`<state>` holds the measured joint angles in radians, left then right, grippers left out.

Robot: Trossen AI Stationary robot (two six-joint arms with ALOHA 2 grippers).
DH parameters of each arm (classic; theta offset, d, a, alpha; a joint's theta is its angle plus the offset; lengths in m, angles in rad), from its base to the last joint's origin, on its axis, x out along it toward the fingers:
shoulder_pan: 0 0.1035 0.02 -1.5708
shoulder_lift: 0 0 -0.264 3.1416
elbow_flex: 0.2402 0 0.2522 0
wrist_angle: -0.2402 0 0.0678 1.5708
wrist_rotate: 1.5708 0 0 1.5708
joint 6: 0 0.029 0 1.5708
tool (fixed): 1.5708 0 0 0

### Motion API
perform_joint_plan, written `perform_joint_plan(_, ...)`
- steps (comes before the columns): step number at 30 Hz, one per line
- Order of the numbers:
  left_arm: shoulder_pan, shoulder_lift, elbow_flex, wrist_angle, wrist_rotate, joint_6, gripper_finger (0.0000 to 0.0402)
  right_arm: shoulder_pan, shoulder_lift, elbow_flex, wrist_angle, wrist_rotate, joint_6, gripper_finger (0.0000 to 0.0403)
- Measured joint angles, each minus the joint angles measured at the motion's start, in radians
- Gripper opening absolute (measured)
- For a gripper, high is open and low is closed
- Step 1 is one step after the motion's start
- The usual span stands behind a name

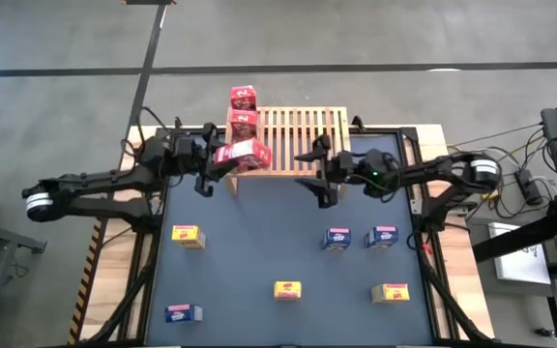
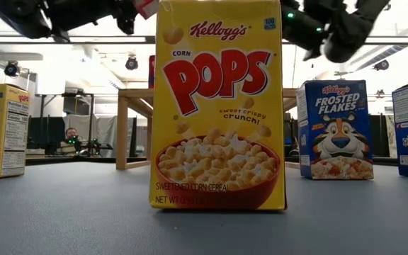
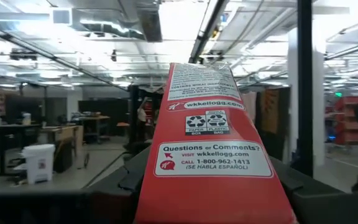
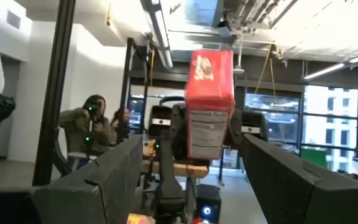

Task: Stack cereal on shelf
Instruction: Put the red cereal box aligned with the other red cereal boxes on the shelf

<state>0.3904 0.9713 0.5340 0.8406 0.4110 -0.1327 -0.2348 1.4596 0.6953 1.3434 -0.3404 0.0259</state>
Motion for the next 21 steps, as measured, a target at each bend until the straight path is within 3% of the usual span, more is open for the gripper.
perform_joint_plan(12,-0.041,0.189,0.134,-0.030,-0.008,0.041,0.0167,0.010,0.179,0.143,0.001,0.000,0.041,0.0260)
perform_joint_plan(21,-0.042,0.218,0.160,-0.103,-0.004,0.061,0.0167,0.010,0.147,0.121,-0.009,0.000,0.046,0.0254)
